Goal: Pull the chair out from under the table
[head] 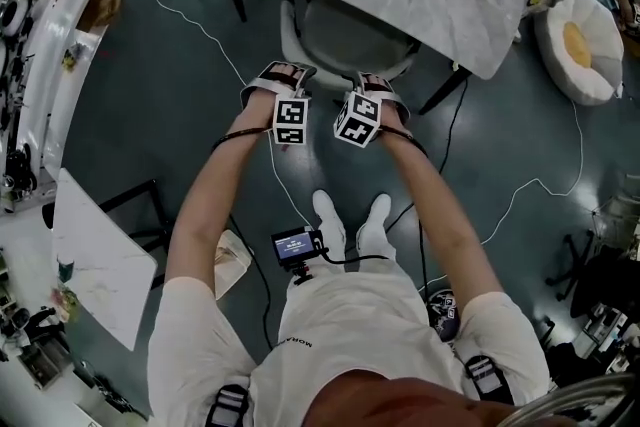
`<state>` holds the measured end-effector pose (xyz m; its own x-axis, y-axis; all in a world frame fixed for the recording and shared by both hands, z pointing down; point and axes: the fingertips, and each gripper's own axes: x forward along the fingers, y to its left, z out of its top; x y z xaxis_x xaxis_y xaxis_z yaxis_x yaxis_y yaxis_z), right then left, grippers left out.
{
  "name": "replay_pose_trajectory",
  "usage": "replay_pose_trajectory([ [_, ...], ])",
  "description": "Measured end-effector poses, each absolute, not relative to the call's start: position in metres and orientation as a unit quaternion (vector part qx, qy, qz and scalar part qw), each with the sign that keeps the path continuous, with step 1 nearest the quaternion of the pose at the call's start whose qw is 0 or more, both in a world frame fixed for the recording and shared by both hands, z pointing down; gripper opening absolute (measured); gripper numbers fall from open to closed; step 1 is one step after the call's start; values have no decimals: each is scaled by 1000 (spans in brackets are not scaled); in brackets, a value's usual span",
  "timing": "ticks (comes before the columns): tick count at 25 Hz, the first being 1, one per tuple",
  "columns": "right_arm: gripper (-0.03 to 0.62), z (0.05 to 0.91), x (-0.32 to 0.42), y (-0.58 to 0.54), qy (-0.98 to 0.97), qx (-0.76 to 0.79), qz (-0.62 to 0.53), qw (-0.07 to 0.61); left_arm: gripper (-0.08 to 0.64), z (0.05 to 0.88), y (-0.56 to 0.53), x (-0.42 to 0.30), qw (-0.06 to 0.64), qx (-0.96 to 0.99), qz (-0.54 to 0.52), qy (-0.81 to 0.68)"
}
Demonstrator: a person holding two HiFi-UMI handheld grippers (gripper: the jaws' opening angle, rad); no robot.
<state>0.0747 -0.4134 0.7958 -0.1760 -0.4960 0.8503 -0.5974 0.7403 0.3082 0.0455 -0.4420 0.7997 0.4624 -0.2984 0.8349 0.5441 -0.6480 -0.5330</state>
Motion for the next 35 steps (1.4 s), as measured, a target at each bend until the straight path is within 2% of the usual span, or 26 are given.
replay_pose_trajectory([
  [5, 276, 826, 85, -430, -742, 356, 39, 566, 253, 827, -456, 51, 457, -721, -513, -96],
  [10, 275, 851, 89, -433, -722, 340, 31, 602, 252, 856, -458, 54, 470, -697, -528, -124],
  [12, 271, 859, 93, -437, -708, 334, 9, 622, 214, 864, -464, 54, 474, -690, -534, -120],
  [13, 238, 863, 92, -437, -705, 327, -3, 630, 147, 866, -468, 54, 475, -690, -534, -113],
  [14, 198, 867, 90, -436, -706, 316, -10, 633, 122, 868, -470, 54, 475, -692, -533, -108],
  [15, 123, 870, 88, -433, -710, 307, -13, 634, 112, 870, -470, 55, 475, -695, -530, -105],
  [18, 89, 874, 88, -425, -716, 305, 0, 628, 101, 871, -465, 57, 480, -695, -523, -111],
  [35, 74, 868, 66, -411, -723, 313, 24, 616, 81, 865, -448, 34, 458, -694, -542, -122],
])
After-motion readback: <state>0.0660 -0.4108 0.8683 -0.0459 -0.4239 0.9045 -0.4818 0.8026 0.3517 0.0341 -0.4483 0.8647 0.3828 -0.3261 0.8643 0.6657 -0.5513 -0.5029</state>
